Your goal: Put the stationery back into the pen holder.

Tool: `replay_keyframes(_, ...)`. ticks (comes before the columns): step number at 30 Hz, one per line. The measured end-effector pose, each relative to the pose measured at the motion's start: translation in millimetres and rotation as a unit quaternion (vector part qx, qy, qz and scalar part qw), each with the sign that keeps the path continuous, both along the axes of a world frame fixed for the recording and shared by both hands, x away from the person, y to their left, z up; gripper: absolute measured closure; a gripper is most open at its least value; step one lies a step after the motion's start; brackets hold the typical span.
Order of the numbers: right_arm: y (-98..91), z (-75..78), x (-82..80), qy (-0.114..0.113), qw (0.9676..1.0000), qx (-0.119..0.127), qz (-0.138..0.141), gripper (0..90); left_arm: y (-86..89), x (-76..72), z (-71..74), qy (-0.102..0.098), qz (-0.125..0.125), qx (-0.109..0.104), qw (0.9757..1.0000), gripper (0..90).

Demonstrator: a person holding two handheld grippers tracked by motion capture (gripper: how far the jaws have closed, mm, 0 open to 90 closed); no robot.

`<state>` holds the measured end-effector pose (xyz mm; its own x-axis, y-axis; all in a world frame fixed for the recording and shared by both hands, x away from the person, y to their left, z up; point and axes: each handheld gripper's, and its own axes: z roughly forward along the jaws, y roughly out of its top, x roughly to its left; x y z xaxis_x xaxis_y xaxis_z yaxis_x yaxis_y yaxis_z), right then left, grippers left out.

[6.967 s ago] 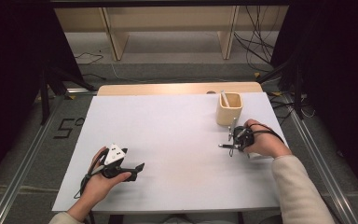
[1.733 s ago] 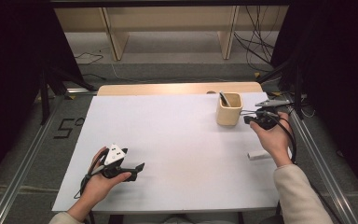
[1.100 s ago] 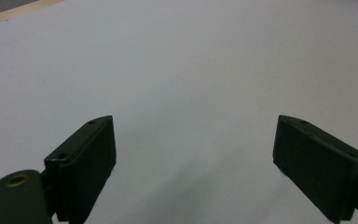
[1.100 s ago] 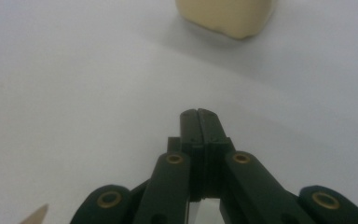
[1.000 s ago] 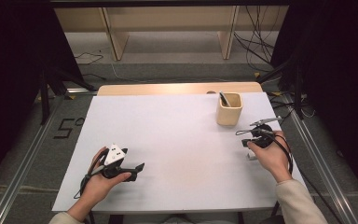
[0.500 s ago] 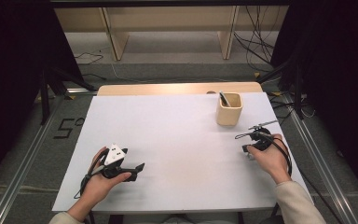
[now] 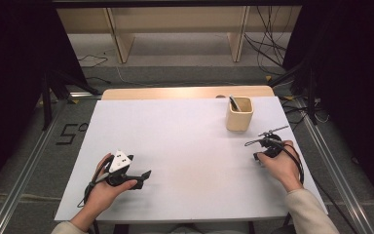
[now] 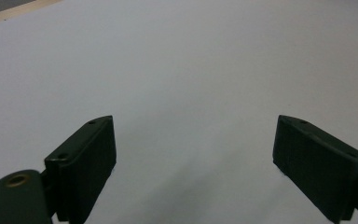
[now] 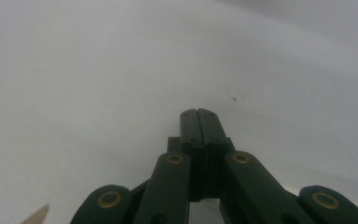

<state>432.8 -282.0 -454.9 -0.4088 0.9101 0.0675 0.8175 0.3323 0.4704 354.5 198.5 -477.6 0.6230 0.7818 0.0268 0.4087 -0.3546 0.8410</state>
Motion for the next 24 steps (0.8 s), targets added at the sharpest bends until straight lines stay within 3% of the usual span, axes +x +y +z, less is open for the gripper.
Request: replay_keyframes(24,1.2,-0.7,-1.6,0.013,0.9999,-0.007,0.003,90.0,0.6,-0.2,0.2,-0.001,0.0,0.001,1.0,13.1)
